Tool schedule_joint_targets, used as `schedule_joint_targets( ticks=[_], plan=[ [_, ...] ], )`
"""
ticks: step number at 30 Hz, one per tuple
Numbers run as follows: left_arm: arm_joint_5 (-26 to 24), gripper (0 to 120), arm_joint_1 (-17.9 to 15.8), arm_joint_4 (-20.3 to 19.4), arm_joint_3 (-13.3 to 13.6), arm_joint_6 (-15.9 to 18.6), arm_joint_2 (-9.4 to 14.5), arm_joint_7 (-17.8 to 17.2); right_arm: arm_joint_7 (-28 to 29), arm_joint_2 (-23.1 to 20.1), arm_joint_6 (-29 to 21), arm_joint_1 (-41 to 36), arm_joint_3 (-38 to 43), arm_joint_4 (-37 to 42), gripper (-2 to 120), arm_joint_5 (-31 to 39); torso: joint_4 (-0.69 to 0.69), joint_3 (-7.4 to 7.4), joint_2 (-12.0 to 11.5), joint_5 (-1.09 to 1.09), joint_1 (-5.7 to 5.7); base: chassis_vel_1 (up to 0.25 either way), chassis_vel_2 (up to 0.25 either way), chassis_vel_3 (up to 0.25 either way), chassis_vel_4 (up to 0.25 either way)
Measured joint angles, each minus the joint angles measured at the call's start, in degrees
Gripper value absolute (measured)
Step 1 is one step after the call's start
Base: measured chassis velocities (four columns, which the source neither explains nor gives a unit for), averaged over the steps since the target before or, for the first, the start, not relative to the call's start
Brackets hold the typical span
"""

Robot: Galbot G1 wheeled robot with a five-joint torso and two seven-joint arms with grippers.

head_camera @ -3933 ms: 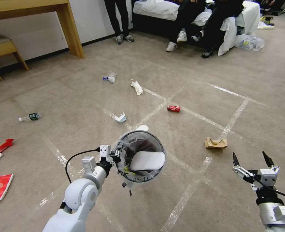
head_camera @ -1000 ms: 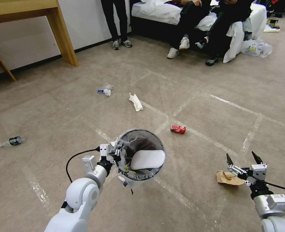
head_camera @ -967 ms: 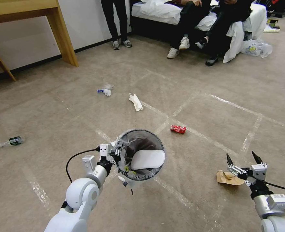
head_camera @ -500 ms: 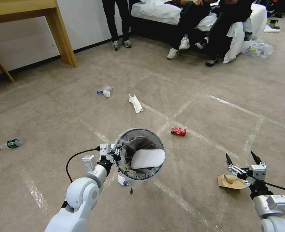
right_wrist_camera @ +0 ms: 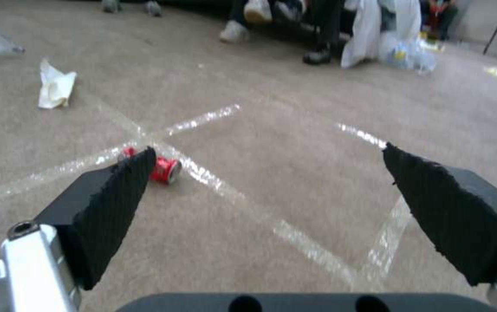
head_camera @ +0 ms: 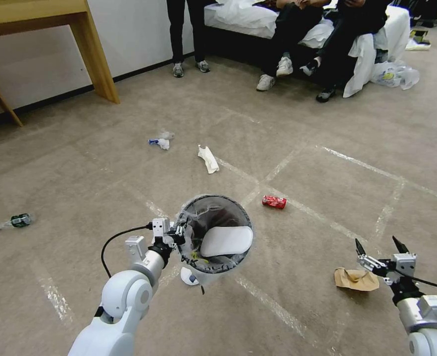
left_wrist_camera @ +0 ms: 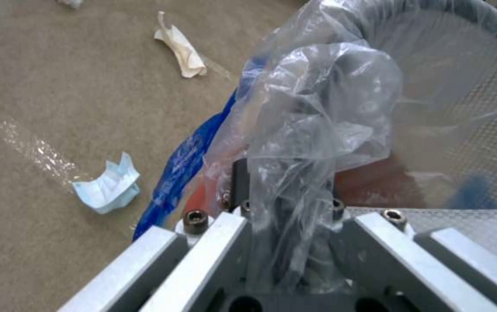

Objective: Pick up the trash bin and place the garbage on the floor into it.

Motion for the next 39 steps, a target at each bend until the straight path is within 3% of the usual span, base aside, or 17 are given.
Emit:
schedule_joint_targets(
  ticks=[3,6,9,15,18,23,32,39],
  plan=[
    [0.16,1,0.24,0.02,-0.09,0.00,-0.12,0.08,0.28,-0.75,-1.14,-0.04,-0.57,-0.63,100,0.27,0.00,0.00,0.00,0.01,0.00,0.000,0.000,0.000,0.000],
    [0.33,1,0.54,0.02,-0.29,0.00,-0.39,0.19,-0.96,-2.86,-1.27,-0.08,-0.52,-1.93,100,-3.76,0.00,0.00,0.00,0.01,-0.01,0.000,0.000,0.000,0.000],
    [0.48,1,0.72,0.02,-0.40,-0.11,-0.66,0.35,-2.99,-9.08,-1.02,0.64,-1.15,-4.17,100,-6.11,-0.01,0.00,0.00,0.00,-0.01,0.000,0.000,0.000,0.000],
    [0.68,1,0.72,-0.07,-0.41,-0.25,-1.00,0.49,-4.77,-14.78,-1.28,2.61,-2.79,-7.00,100,-8.30,0.01,0.00,0.00,0.01,-0.01,0.000,0.000,0.000,0.000],
    [0.89,1,0.89,-0.33,-0.41,-0.28,-1.36,0.58,-7.16,-19.57,-2.61,4.46,-4.57,-9.35,100,-10.52,0.00,0.00,0.00,0.00,-0.01,0.000,0.000,0.000,0.000],
    [1.02,1,1.08,-0.53,-0.54,-0.28,-1.65,0.60,-9.78,-22.68,-2.75,5.77,-5.49,-10.61,100,-14.15,0.00,0.00,0.00,0.00,-0.01,0.000,0.000,0.000,0.000],
    [1.12,1,1.16,-0.57,-1.07,-0.59,-1.79,0.83,-22.07,-29.51,0.17,8.38,-8.54,-11.09,100,-29.52,0.00,0.00,0.00,0.00,-0.01,0.000,0.000,0.000,0.000],
    [0.97,1,0.58,0.12,-1.23,-0.87,-1.90,1.09,-27.75,-33.03,1.42,11.02,-13.01,-12.25,100,-33.07,0.00,0.00,0.00,0.00,-0.01,0.000,0.000,0.000,0.000]
  ],
)
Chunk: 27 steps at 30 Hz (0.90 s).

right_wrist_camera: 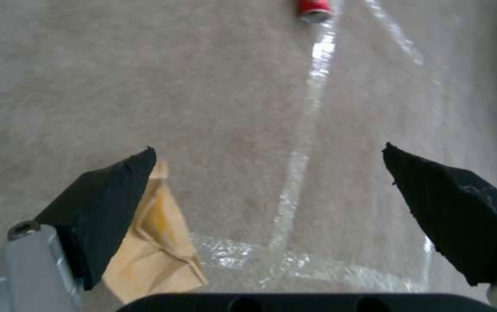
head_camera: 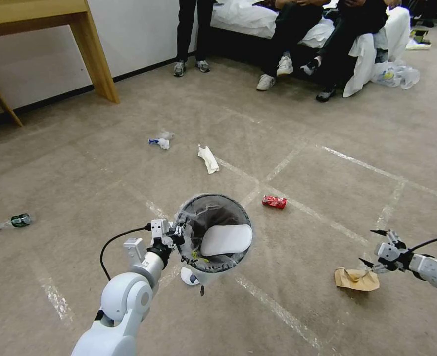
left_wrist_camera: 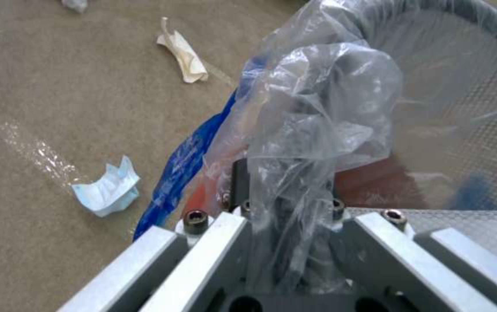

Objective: Pick up the trash bin and place the garbage on the floor into it.

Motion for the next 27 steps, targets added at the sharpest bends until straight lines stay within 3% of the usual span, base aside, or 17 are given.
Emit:
schedule_joint_targets(
  ticks=[10,21,27],
  plan=[
    [-0.19,1,-0.89,1.26,-0.34,-0.49,-0.68,0.38,-10.06,-6.62,-2.49,2.12,-6.65,0.34,100,0.23,0.00,0.00,0.00,-0.02,0.00,0.000,0.000,0.000,0.000],
    [0.21,1,-0.49,1.57,-0.87,-0.99,-1.66,0.88,-15.48,-10.20,-5.07,2.24,-8.49,0.66,100,3.75,-0.01,0.00,0.00,0.00,0.00,0.000,0.000,0.000,0.000],
    [1.08,1,-0.37,1.97,-0.75,-1.26,-2.85,1.19,-15.61,-10.79,-5.88,3.79,-10.54,-0.72,100,5.23,0.00,0.00,0.00,0.00,0.00,0.000,0.000,0.000,0.000]
  ],
)
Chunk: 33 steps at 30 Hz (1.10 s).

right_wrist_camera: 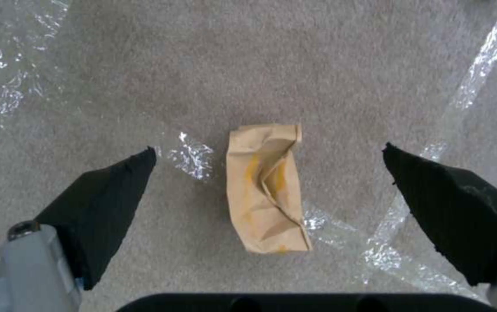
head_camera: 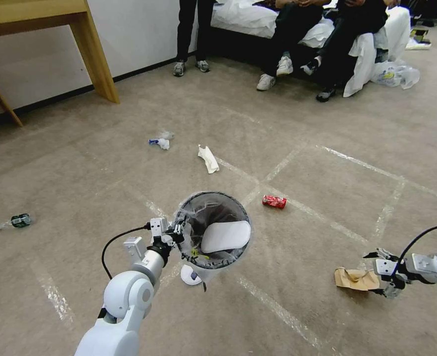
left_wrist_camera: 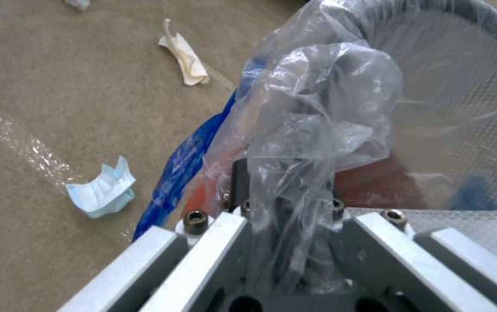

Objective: Pick up the trash bin and place the garbage on the floor into it.

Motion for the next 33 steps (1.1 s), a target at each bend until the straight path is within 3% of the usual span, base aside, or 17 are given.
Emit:
schedule_joint_targets(
  ticks=[17,33],
  plan=[
    [0.98,1,0.70,-0.09,0.11,-0.17,-0.88,0.19,2.80,2.60,-2.21,5.67,-6.63,-4.36,100,3.92,0.02,0.00,0.00,-0.01,0.00,0.000,0.000,0.000,0.000],
    [0.68,1,-0.40,1.14,0.75,-0.16,-0.38,0.23,2.82,6.37,-2.48,6.88,-7.70,-7.56,100,0.20,0.00,0.00,0.00,-0.01,0.00,0.000,0.000,0.000,0.000]
  ],
)
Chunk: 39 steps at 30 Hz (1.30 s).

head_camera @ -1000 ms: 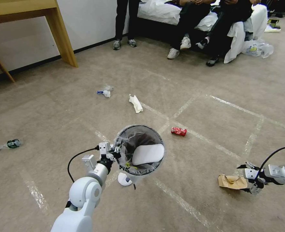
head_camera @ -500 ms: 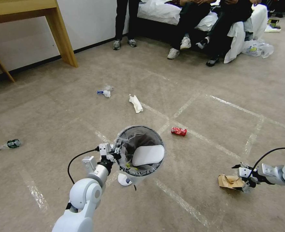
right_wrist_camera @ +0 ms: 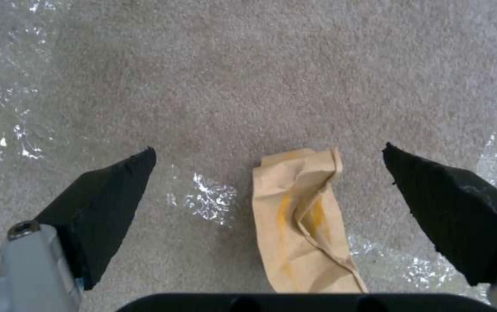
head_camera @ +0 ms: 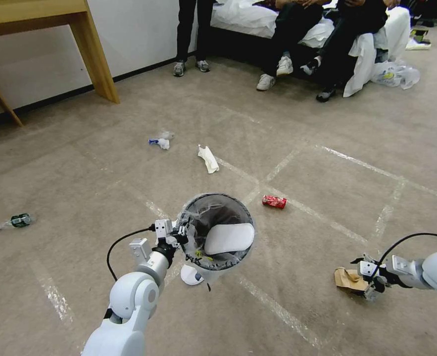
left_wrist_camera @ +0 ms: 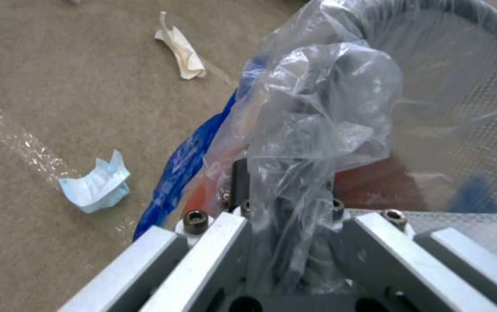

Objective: Pick up the trash bin and place the garbage on the floor into it.

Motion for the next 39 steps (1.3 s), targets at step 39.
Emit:
schedule_joint_targets(
  ticks=[39],
  plan=[
    [-0.48,1,-2.30,3.35,0.56,0.00,-0.02,0.00,2.27,7.86,3.53,9.28,-5.39,-15.35,100,-4.50,0.00,0.00,0.00,-0.01,0.00,0.000,0.000,0.000,0.000]
  ],
)
